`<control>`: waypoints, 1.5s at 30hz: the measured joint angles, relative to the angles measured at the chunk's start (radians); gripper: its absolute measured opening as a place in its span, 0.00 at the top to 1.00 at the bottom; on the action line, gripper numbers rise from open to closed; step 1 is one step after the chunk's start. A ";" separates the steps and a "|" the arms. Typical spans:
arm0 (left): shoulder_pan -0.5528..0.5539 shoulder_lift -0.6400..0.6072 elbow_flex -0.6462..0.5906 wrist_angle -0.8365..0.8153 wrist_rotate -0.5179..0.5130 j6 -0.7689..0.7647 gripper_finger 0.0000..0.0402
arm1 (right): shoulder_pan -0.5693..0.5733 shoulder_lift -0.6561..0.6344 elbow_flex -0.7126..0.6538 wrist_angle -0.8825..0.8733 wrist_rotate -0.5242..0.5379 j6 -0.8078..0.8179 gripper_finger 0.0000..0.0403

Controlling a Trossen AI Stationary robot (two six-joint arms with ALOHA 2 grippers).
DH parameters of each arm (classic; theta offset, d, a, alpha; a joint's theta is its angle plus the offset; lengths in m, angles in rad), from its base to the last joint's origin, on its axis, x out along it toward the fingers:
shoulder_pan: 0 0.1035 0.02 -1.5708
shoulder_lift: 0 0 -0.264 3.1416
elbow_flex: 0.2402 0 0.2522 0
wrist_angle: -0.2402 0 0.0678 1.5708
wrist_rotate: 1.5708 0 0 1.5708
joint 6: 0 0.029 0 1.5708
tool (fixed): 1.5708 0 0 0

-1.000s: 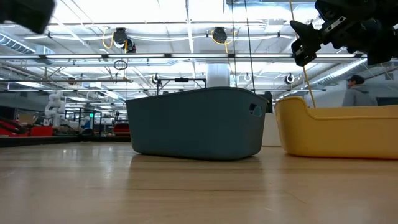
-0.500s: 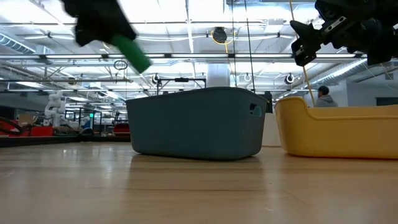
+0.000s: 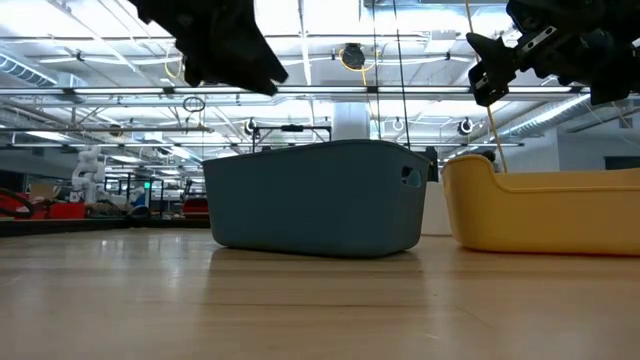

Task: Sort & place blocks by color
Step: Put the green block into the blue bin, then put the orange block into the transparent black bin

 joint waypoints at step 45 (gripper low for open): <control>-0.473 -0.093 0.000 -0.414 0.092 -0.869 0.22 | 0.000 0.000 0.000 0.000 0.000 0.000 0.44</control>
